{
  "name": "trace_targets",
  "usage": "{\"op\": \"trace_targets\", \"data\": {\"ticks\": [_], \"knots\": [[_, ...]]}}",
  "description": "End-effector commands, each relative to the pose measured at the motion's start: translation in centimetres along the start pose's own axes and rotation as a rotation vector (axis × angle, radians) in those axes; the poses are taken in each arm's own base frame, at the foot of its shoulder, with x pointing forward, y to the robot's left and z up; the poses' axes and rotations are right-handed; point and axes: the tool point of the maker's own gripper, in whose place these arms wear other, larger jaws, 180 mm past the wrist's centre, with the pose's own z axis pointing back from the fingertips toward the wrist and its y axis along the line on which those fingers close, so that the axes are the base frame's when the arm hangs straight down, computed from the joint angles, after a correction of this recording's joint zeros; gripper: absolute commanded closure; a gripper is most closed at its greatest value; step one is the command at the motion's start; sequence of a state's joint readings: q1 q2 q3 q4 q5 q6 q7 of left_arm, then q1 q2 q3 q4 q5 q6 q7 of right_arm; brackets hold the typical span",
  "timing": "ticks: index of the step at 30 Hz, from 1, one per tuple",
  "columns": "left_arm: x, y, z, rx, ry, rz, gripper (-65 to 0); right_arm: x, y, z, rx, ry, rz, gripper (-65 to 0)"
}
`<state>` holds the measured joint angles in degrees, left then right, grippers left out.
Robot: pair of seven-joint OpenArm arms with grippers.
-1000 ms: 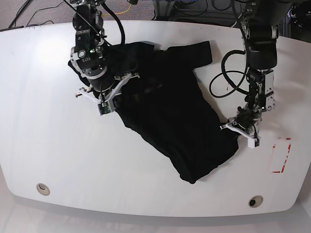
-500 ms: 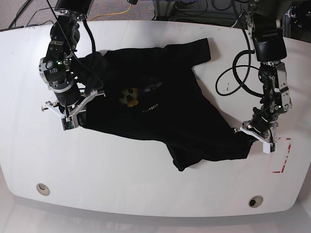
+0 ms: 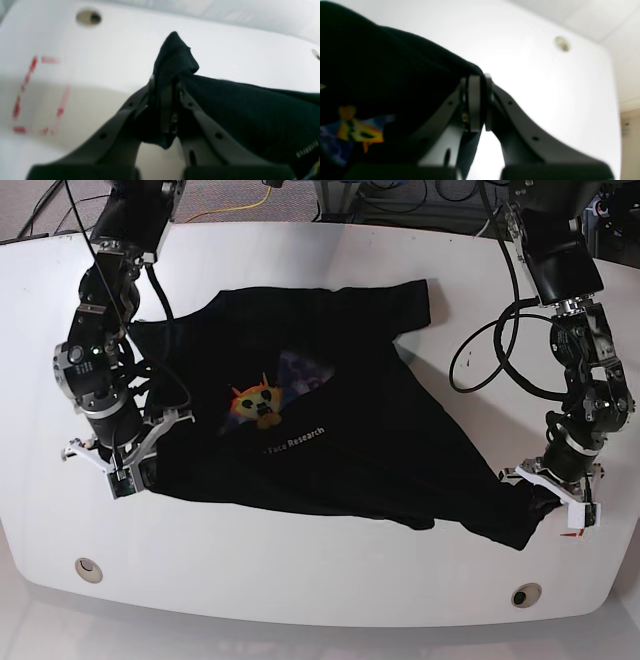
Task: Layout the t-shirt on the table in an organized manner, then fold the t-shirt properly
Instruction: 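Lift the shirt with both grippers and shake it out over the table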
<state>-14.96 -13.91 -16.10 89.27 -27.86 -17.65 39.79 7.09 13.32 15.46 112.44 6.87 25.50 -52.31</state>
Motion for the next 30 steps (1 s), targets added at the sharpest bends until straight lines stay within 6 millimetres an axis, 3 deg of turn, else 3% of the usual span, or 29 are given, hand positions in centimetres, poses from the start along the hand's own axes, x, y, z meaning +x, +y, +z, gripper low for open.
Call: {"op": "trace_targets", "data": {"ticks": [1,7,18,22,30], "knots": [[4.0,-0.5,0.6,-0.01,-0.102,-0.04,0.0,2.4,-1.7,-0.3,-0.034,-0.062,0.007,0.0],[5.7,-1.4,1.6,-0.016,-0.128,-0.079,0.0,3.4,-3.2,-2.1,-0.02,-0.049,0.04,0.0],[8.6,-1.2,3.6,0.008,-0.187,-0.166,0.0,5.0,-5.4,-4.1,-0.002,-0.039,0.072,0.0],[10.5,-1.1,3.8,0.013,-0.223,-0.182,0.0,7.1,-6.5,-4.5,-0.012,-0.063,0.088,0.0],[16.7,-1.5,4.7,0.019,-0.355,-0.222,0.0,13.1,-8.5,-5.2,-0.026,-0.121,0.146,0.0]]}}
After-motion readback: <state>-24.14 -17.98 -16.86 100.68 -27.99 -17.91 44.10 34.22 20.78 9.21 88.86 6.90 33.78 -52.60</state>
